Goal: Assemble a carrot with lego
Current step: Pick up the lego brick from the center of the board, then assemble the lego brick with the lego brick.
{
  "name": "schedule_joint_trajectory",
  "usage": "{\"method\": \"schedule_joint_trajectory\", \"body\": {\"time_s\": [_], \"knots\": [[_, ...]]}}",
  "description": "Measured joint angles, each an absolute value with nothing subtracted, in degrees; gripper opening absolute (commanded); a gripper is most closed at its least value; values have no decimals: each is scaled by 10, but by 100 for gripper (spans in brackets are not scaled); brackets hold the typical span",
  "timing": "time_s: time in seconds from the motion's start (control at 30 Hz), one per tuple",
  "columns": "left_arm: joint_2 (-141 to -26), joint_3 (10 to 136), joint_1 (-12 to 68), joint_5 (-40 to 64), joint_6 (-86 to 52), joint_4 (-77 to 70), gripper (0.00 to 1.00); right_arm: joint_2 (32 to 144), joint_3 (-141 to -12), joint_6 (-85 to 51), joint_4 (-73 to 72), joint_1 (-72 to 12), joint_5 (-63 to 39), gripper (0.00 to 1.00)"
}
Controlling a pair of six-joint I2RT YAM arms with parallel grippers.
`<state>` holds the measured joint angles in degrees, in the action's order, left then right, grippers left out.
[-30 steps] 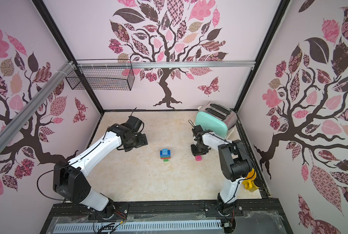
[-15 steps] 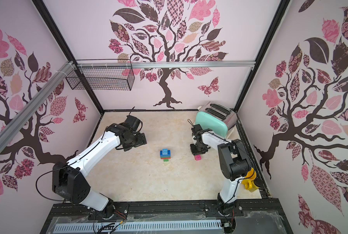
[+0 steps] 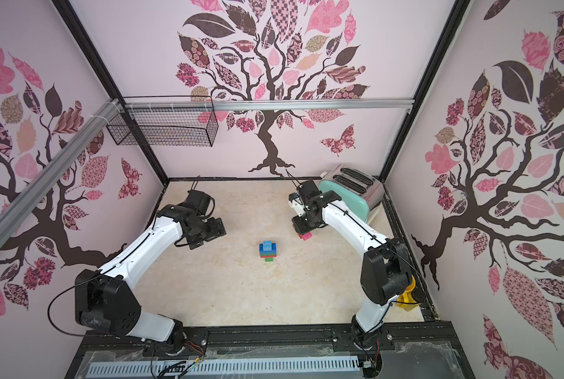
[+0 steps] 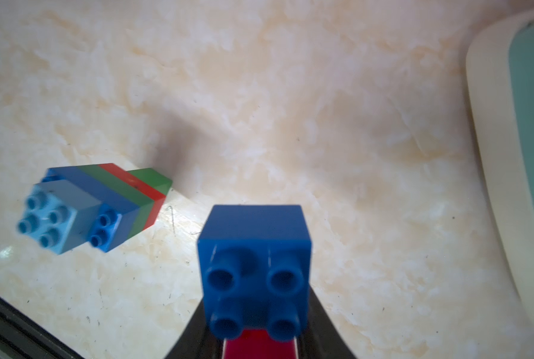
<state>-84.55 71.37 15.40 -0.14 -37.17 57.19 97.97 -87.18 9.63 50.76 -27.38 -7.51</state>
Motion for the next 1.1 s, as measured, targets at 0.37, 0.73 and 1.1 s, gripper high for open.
{"method": "schedule_joint_trajectory", "body": {"time_s": [0.37, 0.73, 1.1], "knots": [[-804, 657, 126, 25, -343, 558, 89, 1042, -1046, 242, 600, -387, -106, 0], [-775, 617, 102, 39, -318, 550, 90, 1116, -1099, 328, 652, -443, -71, 0], [-770, 607, 102, 43, -312, 549, 90, 1138, -1122, 378, 681, -457, -46, 0]]}}
